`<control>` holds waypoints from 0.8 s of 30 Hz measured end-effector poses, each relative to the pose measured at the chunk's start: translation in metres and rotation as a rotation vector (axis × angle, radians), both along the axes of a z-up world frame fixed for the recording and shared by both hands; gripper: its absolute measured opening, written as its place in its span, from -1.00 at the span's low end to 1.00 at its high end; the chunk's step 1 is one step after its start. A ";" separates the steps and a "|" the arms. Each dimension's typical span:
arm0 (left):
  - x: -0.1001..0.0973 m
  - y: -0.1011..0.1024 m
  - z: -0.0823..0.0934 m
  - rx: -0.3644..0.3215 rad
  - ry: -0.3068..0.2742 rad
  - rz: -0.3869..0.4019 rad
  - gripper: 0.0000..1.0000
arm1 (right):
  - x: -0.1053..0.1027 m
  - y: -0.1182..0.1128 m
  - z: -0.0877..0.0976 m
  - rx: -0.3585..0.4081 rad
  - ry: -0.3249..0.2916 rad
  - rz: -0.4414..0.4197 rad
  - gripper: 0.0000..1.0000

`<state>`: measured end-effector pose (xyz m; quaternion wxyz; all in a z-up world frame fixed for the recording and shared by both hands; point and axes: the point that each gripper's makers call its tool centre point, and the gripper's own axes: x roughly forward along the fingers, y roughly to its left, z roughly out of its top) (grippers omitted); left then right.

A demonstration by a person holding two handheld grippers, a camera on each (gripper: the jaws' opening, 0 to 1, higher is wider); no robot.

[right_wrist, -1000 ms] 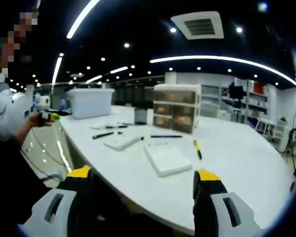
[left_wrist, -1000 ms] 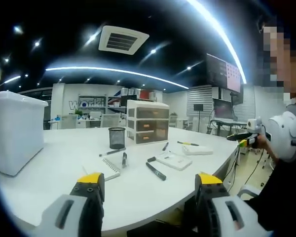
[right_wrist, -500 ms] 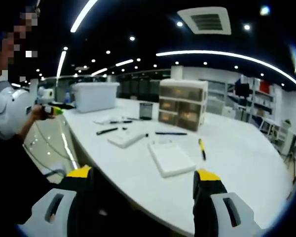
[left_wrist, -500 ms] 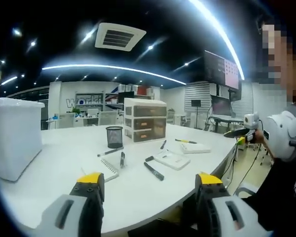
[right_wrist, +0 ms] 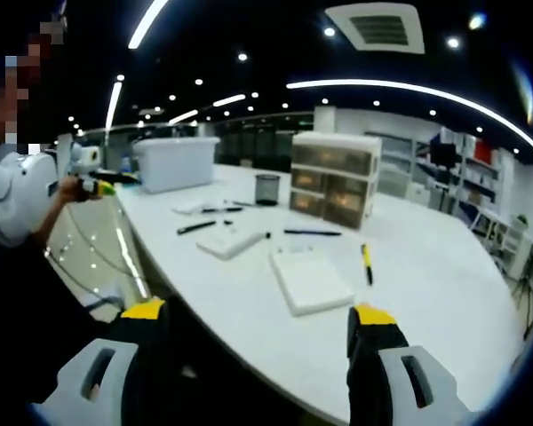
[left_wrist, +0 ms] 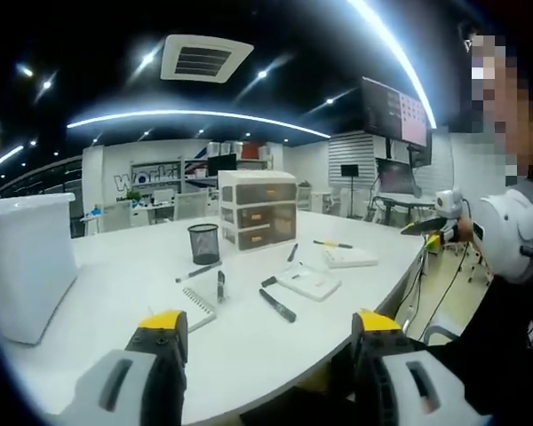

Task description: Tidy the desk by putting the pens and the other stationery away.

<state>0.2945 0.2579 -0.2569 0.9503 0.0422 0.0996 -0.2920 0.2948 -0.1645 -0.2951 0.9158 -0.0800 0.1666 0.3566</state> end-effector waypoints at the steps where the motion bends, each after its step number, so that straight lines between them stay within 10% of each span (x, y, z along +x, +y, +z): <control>1: 0.000 0.000 0.001 0.003 0.001 -0.001 0.49 | 0.000 0.000 0.000 -0.004 0.004 0.002 0.56; 24: -0.008 -0.008 0.012 0.133 0.045 -0.040 0.49 | -0.010 -0.008 -0.004 -0.090 0.077 0.045 0.55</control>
